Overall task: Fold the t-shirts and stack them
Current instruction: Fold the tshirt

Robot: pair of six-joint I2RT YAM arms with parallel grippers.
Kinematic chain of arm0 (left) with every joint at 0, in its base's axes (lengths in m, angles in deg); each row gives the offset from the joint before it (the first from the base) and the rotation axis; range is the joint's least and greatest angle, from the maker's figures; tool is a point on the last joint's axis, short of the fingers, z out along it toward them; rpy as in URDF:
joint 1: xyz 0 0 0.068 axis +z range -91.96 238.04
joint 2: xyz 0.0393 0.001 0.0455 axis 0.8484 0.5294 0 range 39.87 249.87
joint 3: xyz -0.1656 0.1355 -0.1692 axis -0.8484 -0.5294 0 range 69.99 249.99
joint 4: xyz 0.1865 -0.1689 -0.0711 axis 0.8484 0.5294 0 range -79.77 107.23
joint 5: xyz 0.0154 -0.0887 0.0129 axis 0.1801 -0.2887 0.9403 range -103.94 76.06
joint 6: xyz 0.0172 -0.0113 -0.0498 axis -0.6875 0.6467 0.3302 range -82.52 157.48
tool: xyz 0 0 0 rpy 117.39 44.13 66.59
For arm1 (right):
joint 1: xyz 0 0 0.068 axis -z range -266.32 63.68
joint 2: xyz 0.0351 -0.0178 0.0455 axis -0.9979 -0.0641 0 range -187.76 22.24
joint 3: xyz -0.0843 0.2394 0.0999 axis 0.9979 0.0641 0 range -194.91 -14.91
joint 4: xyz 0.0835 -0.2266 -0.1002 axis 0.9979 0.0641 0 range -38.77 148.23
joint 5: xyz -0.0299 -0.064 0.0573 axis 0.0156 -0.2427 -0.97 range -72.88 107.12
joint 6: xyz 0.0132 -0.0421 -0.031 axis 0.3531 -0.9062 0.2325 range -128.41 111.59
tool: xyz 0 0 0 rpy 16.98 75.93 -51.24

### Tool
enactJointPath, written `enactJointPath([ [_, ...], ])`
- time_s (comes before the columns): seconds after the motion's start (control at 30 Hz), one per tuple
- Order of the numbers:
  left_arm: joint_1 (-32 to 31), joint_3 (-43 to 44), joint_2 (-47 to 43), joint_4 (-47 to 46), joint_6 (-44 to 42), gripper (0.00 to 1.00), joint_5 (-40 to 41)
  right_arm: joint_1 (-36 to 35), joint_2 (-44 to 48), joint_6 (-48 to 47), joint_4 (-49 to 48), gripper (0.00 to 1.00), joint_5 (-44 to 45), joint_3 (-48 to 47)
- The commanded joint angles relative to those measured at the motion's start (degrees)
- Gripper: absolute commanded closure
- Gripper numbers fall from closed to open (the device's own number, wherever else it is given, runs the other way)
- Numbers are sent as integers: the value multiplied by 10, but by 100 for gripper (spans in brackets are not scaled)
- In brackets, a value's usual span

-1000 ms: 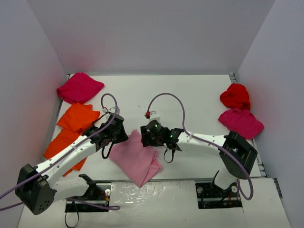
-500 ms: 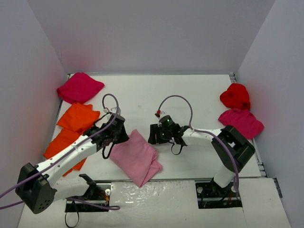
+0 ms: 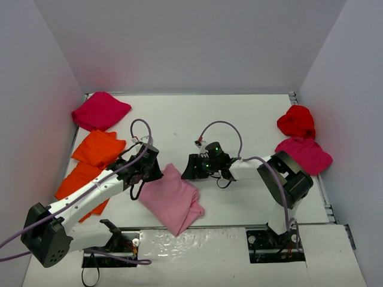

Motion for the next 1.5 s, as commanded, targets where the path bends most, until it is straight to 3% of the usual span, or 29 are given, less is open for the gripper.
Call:
enactJointPath([
  [0.0, -4, 36, 3, -16, 2, 94, 1, 7, -64, 31, -92, 53, -79, 15],
  [0.3, -5, 37, 3, -12, 2, 94, 8, 7, -71, 18, -74, 59, -78, 10],
  [0.37, -5, 38, 9, -15, 3, 94, 6, 7, -60, 11, -49, 67, -65, 7],
  [0.5, -6, 39, 17, -23, 4, 94, 2, 7, -30, -5, -10, 93, -40, 2],
  [0.57, -7, 39, 20, -26, 4, 94, 0, 7, -19, -9, 3, 100, -31, 2],
  [1.47, -21, 36, 51, -58, 2, 94, -1, -54, 98, -16, 123, 100, 64, -37],
])
